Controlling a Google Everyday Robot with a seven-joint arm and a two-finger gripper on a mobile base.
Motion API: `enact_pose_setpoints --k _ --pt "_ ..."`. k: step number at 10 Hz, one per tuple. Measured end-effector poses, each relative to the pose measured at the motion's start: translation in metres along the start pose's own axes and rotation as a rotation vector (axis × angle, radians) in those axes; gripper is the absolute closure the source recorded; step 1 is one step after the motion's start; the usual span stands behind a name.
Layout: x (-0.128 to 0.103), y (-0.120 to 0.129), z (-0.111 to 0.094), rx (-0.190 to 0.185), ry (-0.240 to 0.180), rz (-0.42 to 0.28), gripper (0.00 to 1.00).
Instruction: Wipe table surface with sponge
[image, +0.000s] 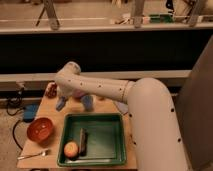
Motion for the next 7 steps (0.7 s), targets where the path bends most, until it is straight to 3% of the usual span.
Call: enact_pose_setpoints --k 4,7 --pt "-0.001 -0.013 0.03 0.042 0.06 -0.05 1.0" --pt "-0.001 -0.027 0.047 0.051 0.059 -0.094 1.0"
